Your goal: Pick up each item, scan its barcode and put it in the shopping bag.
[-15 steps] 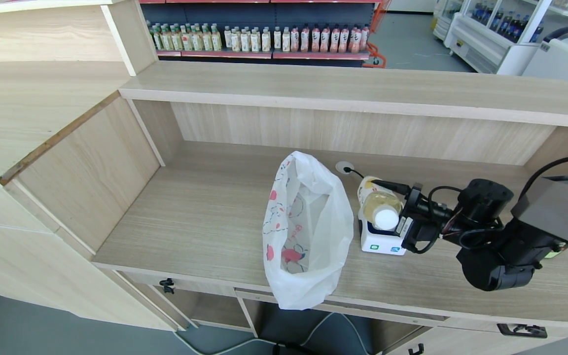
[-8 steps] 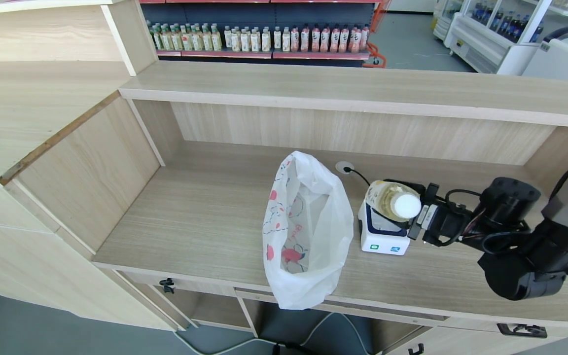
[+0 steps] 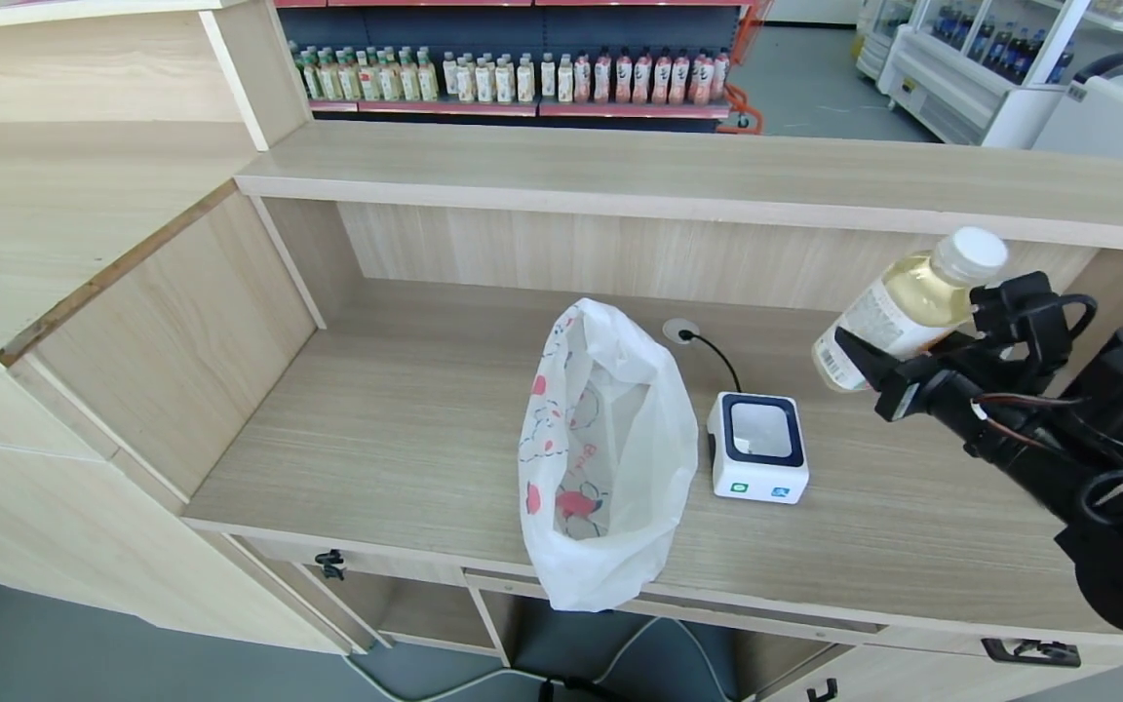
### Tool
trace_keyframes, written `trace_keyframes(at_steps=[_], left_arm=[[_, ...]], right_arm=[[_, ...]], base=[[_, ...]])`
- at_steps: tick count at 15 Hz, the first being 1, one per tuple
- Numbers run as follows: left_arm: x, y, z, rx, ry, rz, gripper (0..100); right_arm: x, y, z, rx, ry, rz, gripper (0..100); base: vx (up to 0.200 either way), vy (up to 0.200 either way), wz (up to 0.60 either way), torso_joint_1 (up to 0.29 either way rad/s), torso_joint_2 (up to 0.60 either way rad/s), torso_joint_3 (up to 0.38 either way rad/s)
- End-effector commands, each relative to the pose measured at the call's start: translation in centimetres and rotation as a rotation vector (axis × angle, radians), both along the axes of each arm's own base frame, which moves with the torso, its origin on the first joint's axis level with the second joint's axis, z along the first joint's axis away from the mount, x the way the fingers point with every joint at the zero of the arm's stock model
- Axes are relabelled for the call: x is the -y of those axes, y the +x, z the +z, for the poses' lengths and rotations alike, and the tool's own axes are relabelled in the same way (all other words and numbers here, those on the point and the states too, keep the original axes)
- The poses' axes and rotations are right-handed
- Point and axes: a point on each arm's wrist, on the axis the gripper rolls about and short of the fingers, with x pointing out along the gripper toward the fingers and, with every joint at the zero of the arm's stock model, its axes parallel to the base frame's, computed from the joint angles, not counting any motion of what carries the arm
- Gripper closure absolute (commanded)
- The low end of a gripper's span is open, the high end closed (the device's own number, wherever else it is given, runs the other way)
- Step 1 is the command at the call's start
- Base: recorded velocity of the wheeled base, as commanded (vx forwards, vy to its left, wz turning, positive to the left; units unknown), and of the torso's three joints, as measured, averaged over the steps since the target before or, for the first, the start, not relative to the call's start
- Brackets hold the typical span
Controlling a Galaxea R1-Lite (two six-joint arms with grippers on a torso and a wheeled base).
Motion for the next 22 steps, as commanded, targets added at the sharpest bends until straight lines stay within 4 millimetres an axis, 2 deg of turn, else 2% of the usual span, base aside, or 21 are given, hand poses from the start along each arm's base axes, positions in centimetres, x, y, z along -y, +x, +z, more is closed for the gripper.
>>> trace_keyframes(at_steps=[1, 4, 8, 13, 22], left_arm=[[0.0, 0.0, 0.0, 0.0, -0.001, 0.0, 0], [0.0, 0.0, 0.0, 0.0, -0.001, 0.0, 0], [0.0, 0.0, 0.0, -0.001, -0.016, -0.003, 0], [0.0, 0.0, 0.0, -0.001, -0.024, 0.002, 0], [0.0, 0.0, 0.0, -0.001, -0.045, 0.002, 0]], right_arm=[[-0.2, -1.2, -1.4, -0.112, 0.102, -0.079, 100], [-0.5, -0.7, -1.8, -0.133, 0.157, -0.094, 100], [-2.4, -1.9, -1.2, -0.126, 0.155, -0.023, 100], [-2.8, -2.7, -1.0, -0.124, 0.155, -0.002, 100], [-3.6, -2.9, -1.4, -0.144, 0.15, 0.027, 100]], base=[[0.0, 0.0, 0.0, 0.0, 0.0, 0.0], [0.0, 0.0, 0.0, 0.0, 0.0, 0.0], [0.0, 0.0, 0.0, 0.0, 0.0, 0.0], [0.0, 0.0, 0.0, 0.0, 0.0, 0.0], [0.0, 0.2, 0.0, 0.001, 0.0, 0.003]])
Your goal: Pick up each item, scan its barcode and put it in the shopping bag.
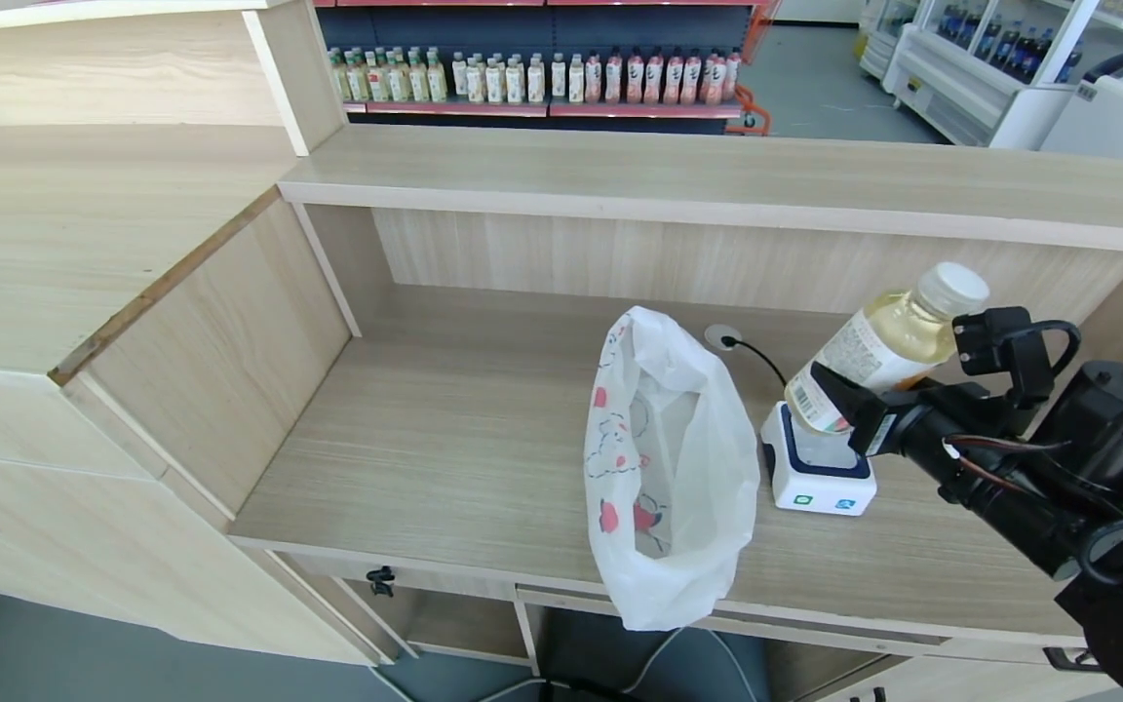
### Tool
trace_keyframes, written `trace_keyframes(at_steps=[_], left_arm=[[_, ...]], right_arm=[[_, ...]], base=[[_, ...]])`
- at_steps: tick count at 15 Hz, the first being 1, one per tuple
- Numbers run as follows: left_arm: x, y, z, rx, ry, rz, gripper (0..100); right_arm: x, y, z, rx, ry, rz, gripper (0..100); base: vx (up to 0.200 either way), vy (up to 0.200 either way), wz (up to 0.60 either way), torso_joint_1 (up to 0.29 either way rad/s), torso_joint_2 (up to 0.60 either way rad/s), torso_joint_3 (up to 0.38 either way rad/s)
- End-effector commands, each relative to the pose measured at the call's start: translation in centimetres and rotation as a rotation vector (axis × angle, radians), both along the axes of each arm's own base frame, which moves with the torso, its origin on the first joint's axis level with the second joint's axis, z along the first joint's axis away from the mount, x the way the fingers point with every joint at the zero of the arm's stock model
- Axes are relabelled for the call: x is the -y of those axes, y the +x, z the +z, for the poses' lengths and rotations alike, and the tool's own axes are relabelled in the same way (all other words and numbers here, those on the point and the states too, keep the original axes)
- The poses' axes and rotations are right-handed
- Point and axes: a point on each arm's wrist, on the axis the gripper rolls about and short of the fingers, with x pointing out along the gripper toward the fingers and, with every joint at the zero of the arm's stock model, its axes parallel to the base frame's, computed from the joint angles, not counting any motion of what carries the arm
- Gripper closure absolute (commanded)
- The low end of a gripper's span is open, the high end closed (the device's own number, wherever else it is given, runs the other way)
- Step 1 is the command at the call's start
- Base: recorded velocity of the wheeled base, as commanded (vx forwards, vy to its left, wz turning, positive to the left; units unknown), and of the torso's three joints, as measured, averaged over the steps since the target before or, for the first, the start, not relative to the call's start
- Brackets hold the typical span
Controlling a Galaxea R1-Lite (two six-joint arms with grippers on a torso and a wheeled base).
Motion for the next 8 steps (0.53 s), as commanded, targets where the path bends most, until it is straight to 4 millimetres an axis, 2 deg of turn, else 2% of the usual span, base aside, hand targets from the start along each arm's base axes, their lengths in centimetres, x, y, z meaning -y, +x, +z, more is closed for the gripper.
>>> trace_keyframes(at_steps=[1, 5, 8], left_arm=[[0.0, 0.0, 0.0, -0.002, 0.0, -0.001, 0], [0.0, 0.0, 0.0, -0.002, -0.001, -0.003, 0], [0.0, 0.0, 0.0, -0.002, -0.001, -0.003, 0]], right_arm=[[-0.4, -0.1, -0.3, -0.011, -0.003, 0.015, 100], [-0.8, 0.7, -2.0, -0.063, -0.018, 0.008, 100], [-2.2, 2.1, -3.7, -0.118, 0.01, 0.039, 100]], base=[[0.0, 0.0, 0.0, 0.0, 0.0, 0.0], [0.0, 0.0, 0.0, 0.0, 0.0, 0.0], [0.0, 0.0, 0.0, 0.0, 0.0, 0.0]])
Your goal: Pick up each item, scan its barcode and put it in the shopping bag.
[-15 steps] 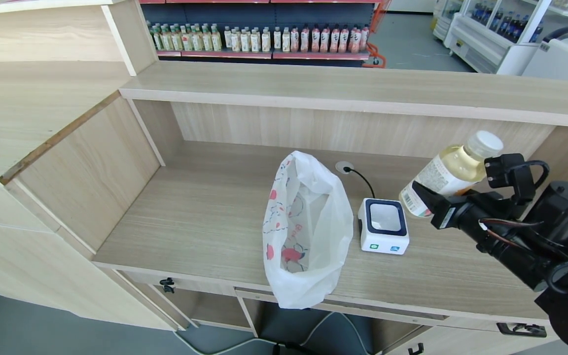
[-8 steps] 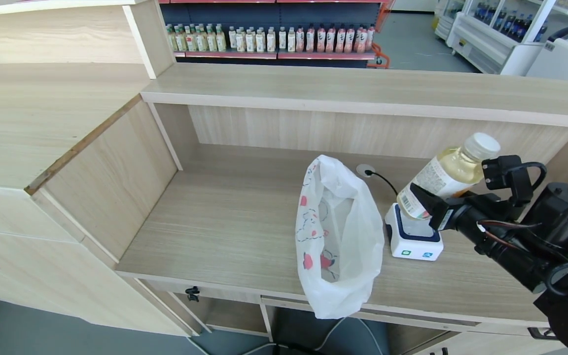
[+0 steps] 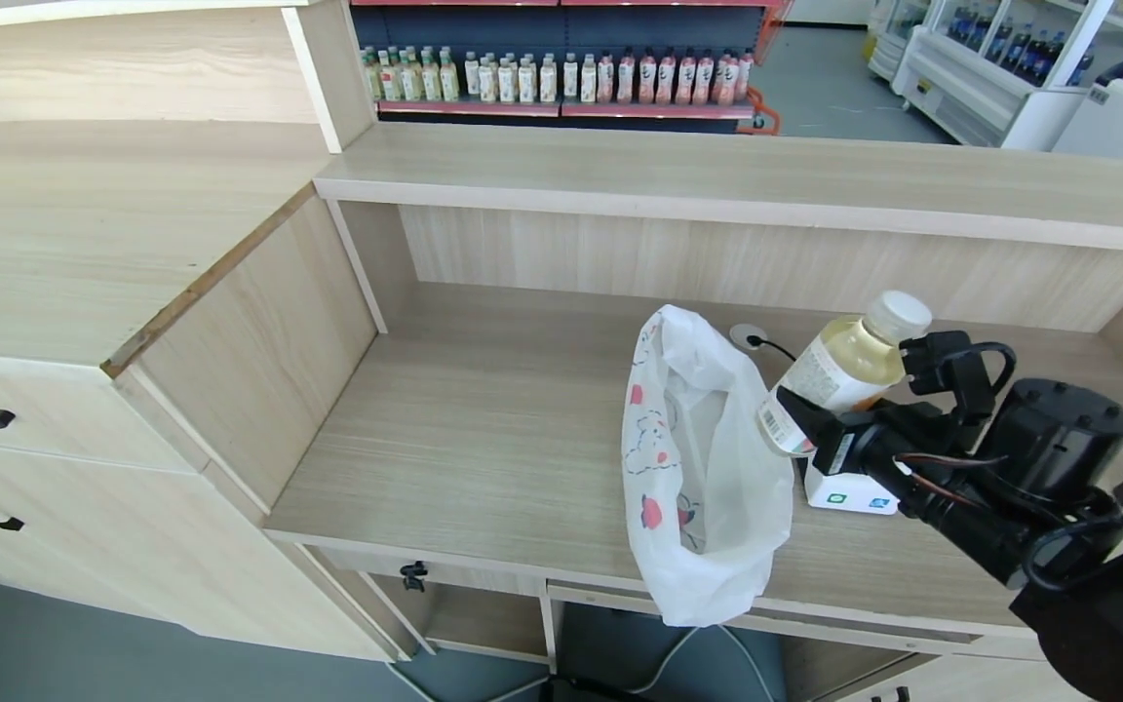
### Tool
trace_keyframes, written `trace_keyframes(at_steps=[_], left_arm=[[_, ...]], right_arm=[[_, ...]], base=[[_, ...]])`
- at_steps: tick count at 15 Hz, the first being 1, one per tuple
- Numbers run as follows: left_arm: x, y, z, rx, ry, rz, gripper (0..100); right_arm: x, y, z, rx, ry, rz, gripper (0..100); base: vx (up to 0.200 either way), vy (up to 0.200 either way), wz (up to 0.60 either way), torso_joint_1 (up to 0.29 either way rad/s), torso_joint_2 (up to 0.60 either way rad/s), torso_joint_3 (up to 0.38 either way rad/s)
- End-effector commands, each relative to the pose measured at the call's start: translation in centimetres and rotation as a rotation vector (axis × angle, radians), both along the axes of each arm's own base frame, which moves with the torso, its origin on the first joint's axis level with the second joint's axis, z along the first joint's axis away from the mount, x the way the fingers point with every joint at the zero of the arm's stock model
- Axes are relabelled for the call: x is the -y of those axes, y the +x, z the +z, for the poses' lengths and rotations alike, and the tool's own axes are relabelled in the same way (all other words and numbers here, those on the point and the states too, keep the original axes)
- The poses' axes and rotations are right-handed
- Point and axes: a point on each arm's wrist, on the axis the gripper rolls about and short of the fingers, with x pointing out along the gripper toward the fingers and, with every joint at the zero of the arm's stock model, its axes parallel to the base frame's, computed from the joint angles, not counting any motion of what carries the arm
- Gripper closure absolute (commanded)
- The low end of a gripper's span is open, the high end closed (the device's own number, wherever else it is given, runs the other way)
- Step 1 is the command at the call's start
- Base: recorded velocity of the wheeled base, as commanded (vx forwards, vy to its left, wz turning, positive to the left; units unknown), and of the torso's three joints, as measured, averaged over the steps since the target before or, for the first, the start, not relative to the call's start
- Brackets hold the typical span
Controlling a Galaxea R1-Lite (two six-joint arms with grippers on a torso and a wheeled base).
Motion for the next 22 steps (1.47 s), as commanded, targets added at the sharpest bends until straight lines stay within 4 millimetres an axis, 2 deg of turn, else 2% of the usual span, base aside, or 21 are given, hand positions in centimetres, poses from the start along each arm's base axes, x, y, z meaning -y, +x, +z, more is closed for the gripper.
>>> trace_keyframes(at_steps=[1, 6, 12, 14, 19, 22], left_arm=[[0.0, 0.0, 0.0, 0.001, -0.003, 0.001, 0], [0.0, 0.0, 0.0, 0.001, -0.003, 0.001, 0], [0.0, 0.0, 0.0, 0.001, -0.003, 0.001, 0], [0.0, 0.0, 0.0, 0.001, -0.003, 0.001, 0], [0.0, 0.0, 0.0, 0.001, -0.003, 0.001, 0], [0.0, 0.0, 0.0, 0.001, -0.003, 0.001, 0]], right_arm=[[-1.4, 1.4, -2.4, -0.078, 0.022, 0.03, 100], [-2.8, 2.0, -5.9, -0.147, 0.02, 0.07, 100], [-5.6, 2.1, -8.0, -0.195, 0.017, 0.147, 100], [-5.6, 2.2, -8.4, -0.206, 0.007, 0.145, 100], [-3.6, 2.5, -8.5, -0.172, -0.124, 0.1, 100], [-3.8, 2.5, -8.5, -0.149, -0.184, 0.109, 100]], base=[[0.0, 0.0, 0.0, 0.0, 0.0, 0.0], [0.0, 0.0, 0.0, 0.0, 0.0, 0.0], [0.0, 0.0, 0.0, 0.0, 0.0, 0.0], [0.0, 0.0, 0.0, 0.0, 0.0, 0.0], [0.0, 0.0, 0.0, 0.0, 0.0, 0.0], [0.0, 0.0, 0.0, 0.0, 0.0, 0.0]])
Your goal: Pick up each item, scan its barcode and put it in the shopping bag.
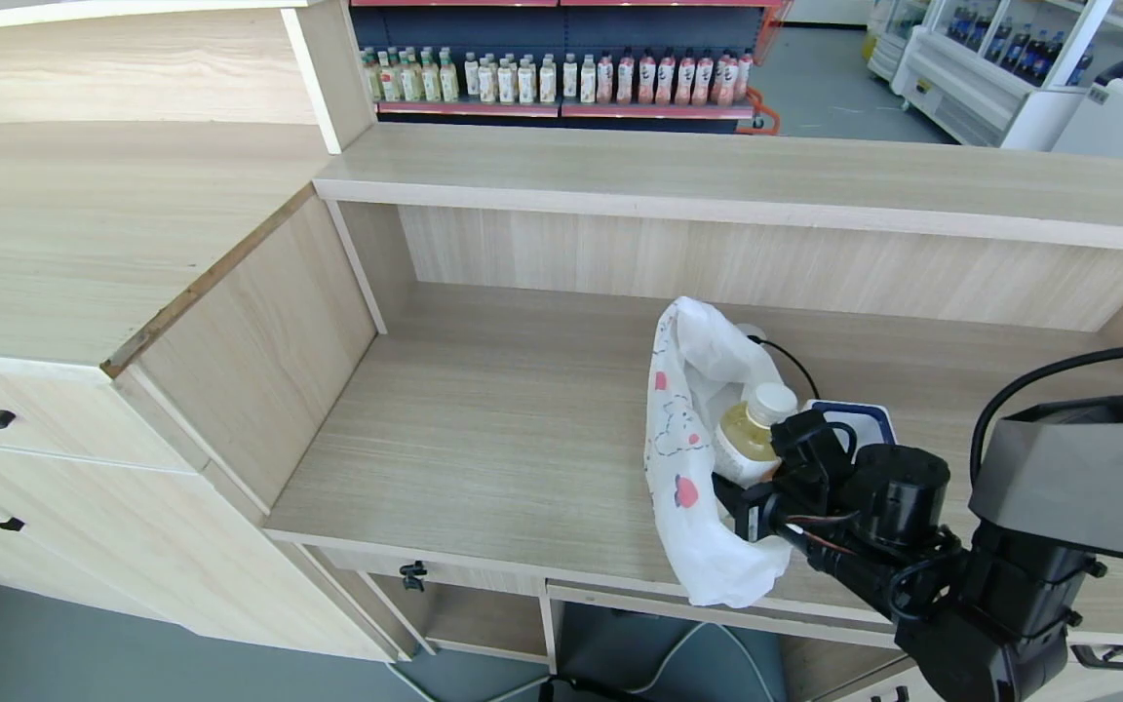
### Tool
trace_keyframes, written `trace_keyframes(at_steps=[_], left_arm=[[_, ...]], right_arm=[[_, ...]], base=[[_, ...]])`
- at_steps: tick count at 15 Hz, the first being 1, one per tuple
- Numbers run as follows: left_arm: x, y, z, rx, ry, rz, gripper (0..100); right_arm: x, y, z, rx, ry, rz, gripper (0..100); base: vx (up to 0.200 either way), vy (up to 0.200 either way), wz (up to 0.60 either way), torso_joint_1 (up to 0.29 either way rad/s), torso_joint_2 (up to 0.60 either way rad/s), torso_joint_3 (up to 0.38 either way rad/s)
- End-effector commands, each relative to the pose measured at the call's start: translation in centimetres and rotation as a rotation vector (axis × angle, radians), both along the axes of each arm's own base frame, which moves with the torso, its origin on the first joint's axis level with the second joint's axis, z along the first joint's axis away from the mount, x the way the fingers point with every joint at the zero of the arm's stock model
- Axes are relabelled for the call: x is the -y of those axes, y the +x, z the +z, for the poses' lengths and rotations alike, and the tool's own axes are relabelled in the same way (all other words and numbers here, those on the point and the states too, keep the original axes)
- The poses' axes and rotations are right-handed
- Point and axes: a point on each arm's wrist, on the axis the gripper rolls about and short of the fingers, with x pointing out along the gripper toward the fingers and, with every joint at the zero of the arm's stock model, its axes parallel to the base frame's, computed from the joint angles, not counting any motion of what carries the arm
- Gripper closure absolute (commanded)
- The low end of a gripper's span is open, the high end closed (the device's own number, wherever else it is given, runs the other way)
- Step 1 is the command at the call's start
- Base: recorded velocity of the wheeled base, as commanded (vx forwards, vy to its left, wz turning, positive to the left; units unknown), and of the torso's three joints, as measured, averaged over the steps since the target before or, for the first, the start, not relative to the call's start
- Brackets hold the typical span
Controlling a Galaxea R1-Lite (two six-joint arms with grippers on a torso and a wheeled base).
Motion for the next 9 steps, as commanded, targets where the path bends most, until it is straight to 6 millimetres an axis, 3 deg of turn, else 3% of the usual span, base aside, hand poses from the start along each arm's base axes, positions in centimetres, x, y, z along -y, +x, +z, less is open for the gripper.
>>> trace_keyframes(at_steps=[1, 5, 6, 9], left_arm=[[0.0, 0.0, 0.0, 0.0, -0.001, 0.0, 0], [0.0, 0.0, 0.0, 0.0, -0.001, 0.0, 0], [0.0, 0.0, 0.0, 0.0, -0.001, 0.0, 0], [0.0, 0.0, 0.0, 0.0, -0.001, 0.0, 0]], right_arm=[[-0.17, -0.14, -0.1, -0.003, -0.01, 0.008, 100], [-0.31, -0.32, -0.24, -0.01, -0.013, 0.012, 100], [-0.3, -0.35, -0.26, -0.011, -0.014, 0.012, 0], [-0.28, -0.39, 0.14, -0.003, 0.0, 0.012, 0]], base=[[0.0, 0.0, 0.0, 0.0, 0.0, 0.0], [0.0, 0.0, 0.0, 0.0, 0.0, 0.0], [0.0, 0.0, 0.0, 0.0, 0.0, 0.0], [0.0, 0.0, 0.0, 0.0, 0.0, 0.0]])
